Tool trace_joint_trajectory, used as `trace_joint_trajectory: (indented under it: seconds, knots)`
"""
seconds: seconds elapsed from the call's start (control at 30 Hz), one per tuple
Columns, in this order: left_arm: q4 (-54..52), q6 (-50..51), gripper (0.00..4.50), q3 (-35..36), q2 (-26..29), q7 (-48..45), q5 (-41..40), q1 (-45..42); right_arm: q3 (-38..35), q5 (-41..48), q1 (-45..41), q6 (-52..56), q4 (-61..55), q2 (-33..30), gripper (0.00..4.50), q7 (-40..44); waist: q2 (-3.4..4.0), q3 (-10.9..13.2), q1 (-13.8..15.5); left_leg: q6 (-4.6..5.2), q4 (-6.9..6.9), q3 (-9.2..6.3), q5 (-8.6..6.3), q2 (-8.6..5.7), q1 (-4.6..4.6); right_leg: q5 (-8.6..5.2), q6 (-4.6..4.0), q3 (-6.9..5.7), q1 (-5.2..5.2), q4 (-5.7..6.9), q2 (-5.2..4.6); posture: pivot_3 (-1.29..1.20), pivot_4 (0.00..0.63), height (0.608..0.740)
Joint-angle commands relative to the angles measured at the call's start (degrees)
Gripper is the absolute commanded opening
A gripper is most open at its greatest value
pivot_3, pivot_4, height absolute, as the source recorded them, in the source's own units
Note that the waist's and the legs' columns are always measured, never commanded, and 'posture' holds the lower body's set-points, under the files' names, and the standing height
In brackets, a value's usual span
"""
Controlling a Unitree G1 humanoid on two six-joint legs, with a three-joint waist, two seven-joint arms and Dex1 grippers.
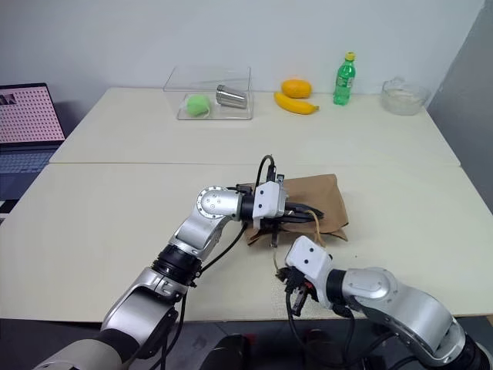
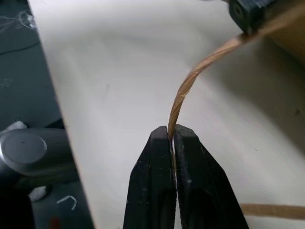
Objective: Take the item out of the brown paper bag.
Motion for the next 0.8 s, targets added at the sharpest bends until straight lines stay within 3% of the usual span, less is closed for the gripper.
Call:
trace_joint_trajectory:
  seconds: [0.03, 0.2, 0.43, 0.6, 0.8]
  knots:
    - [0.8, -0.3, 0.00, 2.3, 0.3, 0.1, -0.7, -3.4, 2.0, -4.3, -0.6, -1.9, 1.6, 0.3, 0.04, 0.9, 0.00, 0.0, 0.0, 0.00, 0.00, 0.00, 0.00, 0.00, 0.00, 0.00, 0.00, 0.00, 0.00, 0.00, 0.00, 0.00, 0.150, 0.740]
    - [1.3, 6.9, 0.00, 5.6, 0.9, 1.9, -2.5, -7.5, 7.6, -11.6, -0.9, -6.0, 7.6, 1.8, 0.04, 2.3, 0.00, 0.0, -0.1, 0.00, 0.00, 0.01, 0.00, 0.00, 0.00, 0.00, 0.01, 0.00, -0.01, 0.00, 0.00, 0.00, 0.150, 0.740]
    - [2.1, 17.9, 0.00, 11.2, 6.2, 2.1, -5.2, -12.9, 16.2, -21.4, -3.8, -11.1, 17.4, 10.9, 0.04, 2.2, 0.02, 0.0, -1.3, 0.00, -0.03, 0.00, 0.00, 0.09, 0.10, -0.03, 0.05, 0.00, -0.02, 0.09, 0.10, 0.00, 0.150, 0.740]
    - [7.6, 18.9, 0.00, 13.8, 5.2, 4.1, -5.6, -18.7, 16.0, -23.8, -1.1, -11.9, 17.5, 10.8, 0.04, 3.8, 0.02, 0.0, -1.3, 0.00, -0.02, -0.02, 0.00, 0.08, 0.12, -0.04, 0.07, -0.01, 0.02, 0.06, 0.09, 0.00, 0.150, 0.740]
    - [19.5, 12.6, 0.00, 15.8, 1.0, 2.5, -5.8, -27.0, 11.6, -24.8, 3.4, -9.6, 13.3, 9.9, 0.04, 2.9, 0.01, 0.0, -0.8, 0.00, -0.03, 0.00, -0.01, -0.02, 0.08, -0.10, 0.18, -0.01, 0.02, 0.04, 0.00, 0.00, 0.150, 0.740]
